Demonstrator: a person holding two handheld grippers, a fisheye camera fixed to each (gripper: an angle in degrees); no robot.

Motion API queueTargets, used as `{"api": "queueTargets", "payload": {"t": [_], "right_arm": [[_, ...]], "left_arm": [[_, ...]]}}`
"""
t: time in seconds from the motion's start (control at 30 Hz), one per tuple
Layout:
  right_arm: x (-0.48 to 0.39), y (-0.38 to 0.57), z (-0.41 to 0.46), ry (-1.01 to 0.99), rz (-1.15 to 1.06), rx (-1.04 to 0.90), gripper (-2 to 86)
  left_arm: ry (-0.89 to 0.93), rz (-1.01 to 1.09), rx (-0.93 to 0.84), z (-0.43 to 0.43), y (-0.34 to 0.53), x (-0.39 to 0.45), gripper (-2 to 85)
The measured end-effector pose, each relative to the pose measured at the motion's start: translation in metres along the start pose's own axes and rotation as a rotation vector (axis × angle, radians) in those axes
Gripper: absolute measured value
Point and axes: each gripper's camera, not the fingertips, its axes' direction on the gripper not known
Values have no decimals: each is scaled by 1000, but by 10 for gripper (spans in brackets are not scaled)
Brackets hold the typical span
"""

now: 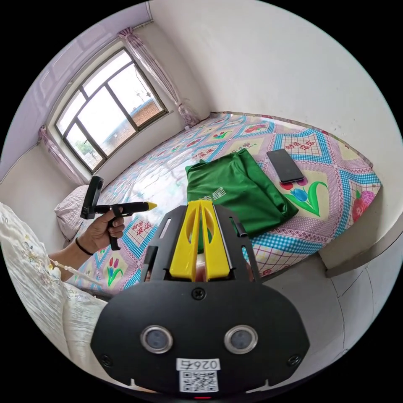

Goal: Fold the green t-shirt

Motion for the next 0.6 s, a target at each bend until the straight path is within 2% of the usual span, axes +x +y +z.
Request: {"api": "queueTargets", "payload": {"t": [0.3,0.6], "right_arm": [[-81,-23,66,-136,-136,-193,-10],[-246,-5,102,-249,-335,-253,-10]], "left_arm": [[-235,-126,7,-61,51,-22,-10],[-325,-309,78,-162,164,-55,-10]]}}
